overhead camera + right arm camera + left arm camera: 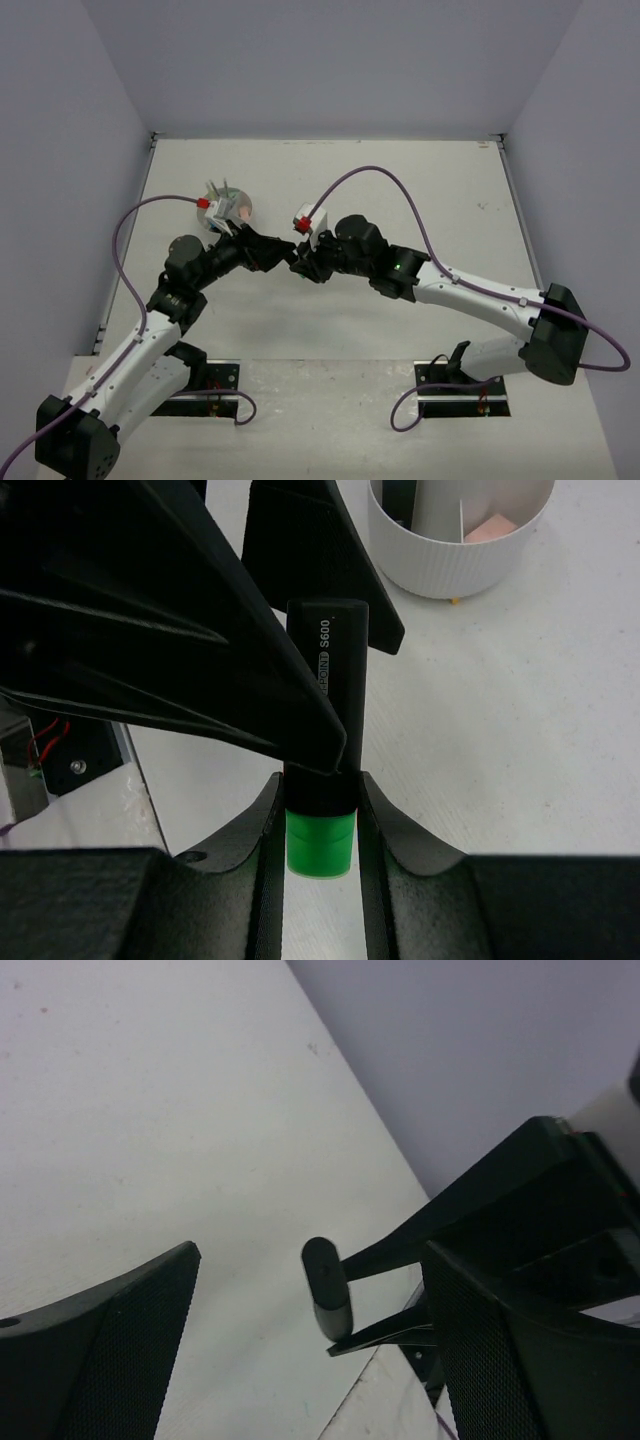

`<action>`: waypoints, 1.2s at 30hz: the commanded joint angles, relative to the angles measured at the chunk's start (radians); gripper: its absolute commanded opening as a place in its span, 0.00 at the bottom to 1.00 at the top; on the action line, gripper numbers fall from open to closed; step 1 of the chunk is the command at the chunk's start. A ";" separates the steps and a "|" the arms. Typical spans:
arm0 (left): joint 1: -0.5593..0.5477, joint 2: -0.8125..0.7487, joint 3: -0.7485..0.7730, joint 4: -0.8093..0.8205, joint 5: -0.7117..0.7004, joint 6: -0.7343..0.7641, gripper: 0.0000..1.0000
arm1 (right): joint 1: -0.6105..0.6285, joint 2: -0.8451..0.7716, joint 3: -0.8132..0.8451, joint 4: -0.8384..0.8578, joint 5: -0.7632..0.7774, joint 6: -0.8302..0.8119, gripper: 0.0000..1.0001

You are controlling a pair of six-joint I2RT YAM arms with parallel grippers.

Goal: Sort the stationery into containers
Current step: Pick up the pen from the center of the board, then place the pen in the storage box.

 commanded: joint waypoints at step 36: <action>0.117 0.261 0.269 0.034 -0.527 0.964 0.00 | -0.040 -0.318 -0.280 0.096 0.397 0.210 0.99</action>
